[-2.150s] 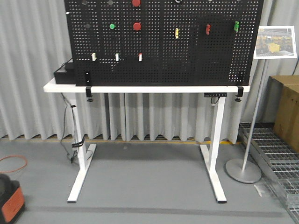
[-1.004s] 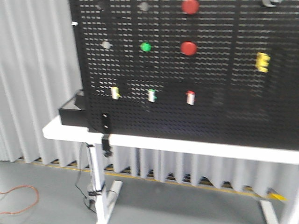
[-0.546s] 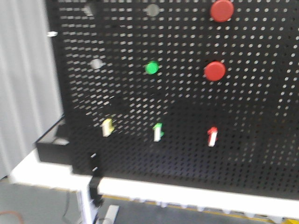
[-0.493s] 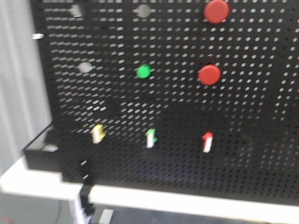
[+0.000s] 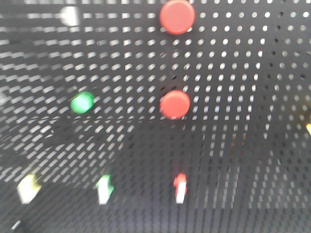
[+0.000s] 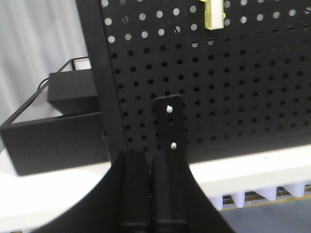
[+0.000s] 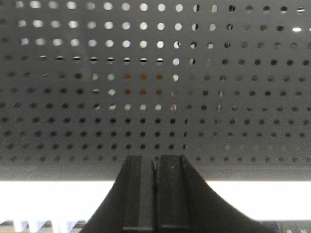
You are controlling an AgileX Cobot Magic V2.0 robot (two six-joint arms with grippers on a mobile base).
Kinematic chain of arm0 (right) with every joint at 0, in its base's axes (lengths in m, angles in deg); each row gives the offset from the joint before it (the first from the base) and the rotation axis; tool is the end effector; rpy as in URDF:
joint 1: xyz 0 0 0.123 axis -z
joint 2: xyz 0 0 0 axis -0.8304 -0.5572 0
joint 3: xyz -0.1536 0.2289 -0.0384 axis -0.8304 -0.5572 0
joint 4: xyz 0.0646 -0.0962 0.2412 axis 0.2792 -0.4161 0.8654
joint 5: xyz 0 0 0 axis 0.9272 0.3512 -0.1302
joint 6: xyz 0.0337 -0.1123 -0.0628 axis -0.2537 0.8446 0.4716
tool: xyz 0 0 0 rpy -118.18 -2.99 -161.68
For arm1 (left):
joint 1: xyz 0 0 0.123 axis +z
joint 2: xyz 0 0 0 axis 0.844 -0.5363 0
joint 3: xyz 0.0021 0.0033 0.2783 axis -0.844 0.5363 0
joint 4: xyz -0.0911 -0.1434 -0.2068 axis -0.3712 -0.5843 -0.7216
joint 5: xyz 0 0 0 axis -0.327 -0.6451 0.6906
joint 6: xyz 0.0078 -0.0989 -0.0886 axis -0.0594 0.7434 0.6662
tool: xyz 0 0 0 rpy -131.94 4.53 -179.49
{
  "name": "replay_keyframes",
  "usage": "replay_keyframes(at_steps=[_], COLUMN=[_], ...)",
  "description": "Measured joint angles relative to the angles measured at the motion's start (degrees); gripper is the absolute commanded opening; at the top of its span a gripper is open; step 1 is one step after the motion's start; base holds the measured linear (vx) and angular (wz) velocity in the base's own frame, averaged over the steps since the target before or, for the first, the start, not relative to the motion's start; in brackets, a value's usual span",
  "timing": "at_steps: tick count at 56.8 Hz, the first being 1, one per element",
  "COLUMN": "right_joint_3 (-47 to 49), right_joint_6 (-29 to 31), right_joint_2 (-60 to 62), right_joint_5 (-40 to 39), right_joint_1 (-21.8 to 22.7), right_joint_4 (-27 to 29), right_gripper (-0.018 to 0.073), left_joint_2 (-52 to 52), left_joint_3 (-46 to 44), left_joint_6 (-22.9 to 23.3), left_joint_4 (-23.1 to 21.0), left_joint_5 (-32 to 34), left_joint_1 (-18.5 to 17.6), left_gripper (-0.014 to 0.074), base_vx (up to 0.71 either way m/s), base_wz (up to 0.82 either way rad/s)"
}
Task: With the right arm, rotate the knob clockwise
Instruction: 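Raise the right gripper toward the silver knob on the pegboard, then close the right gripper around the silver knob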
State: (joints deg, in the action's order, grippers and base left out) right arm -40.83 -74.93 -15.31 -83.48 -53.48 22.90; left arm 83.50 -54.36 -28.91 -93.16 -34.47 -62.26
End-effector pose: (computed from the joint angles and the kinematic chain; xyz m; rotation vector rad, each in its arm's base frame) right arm 0.1217 -0.0038 0.1925 -0.0038 1.6037 -0.0546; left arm 0.1208 -0.0123 0.1893 0.1611 1.6261 -0.0001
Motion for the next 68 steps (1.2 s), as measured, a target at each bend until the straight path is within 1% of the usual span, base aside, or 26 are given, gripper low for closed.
replay_keyframes(at_steps=[38, 43, 49, 52, 56, 59, 67, 68], right_joint_3=[0.0, 0.0, 0.2, 1.7, 6.1, 11.2, 29.8, 41.8], right_joint_6=[0.0, 0.0, -0.4, -0.4, 0.4, 1.5, 7.4, 11.3], right_joint_2=[0.0, 0.0, 0.0, 0.0, 0.0, -0.4, -8.8, -17.2], right_joint_5=[0.0, -1.2, -4.9, -4.3, -1.4, 1.8, 7.8, 12.1], right_joint_1=[0.0, 0.0, 0.0, 0.0, 0.0, 0.0, 0.0, 0.0], right_joint_4=[0.0, 0.0, 0.3, 0.2, -0.7, -1.8, -3.9, -4.0], right_gripper=[-0.0003, -0.0003, -0.0003, -0.0003, -0.0003, -0.0003, -0.0003, -0.0003], left_joint_2=[0.0, 0.0, 0.0, 0.0, 0.0, 0.0, 0.0, 0.0], left_joint_3=[0.0, 0.0, 0.0, 0.0, 0.0, 0.0, 0.0, 0.0], left_joint_6=[0.0, 0.0, 0.0, 0.0, 0.0, 0.0, 0.0, 0.0], left_joint_4=[0.0, 0.0, 0.0, 0.0, 0.0, 0.0, 0.0, 0.0], left_joint_5=[0.0, 0.0, 0.0, 0.0, 0.0, 0.0, 0.0, 0.0], left_joint_1=[0.0, 0.0, 0.0, 0.0, 0.0, 0.0, 0.0, 0.0], left_gripper=[-0.0006, -0.0006, -0.0006, -0.0006, -0.0006, -0.0006, -0.0006, -0.0006], base_vx=[0.05, 0.00, 0.00, 0.00, 0.00, 0.00, 0.00, 0.00], base_wz=[-0.02, 0.00, 0.00, 0.00, 0.00, 0.00, 0.00, 0.00])
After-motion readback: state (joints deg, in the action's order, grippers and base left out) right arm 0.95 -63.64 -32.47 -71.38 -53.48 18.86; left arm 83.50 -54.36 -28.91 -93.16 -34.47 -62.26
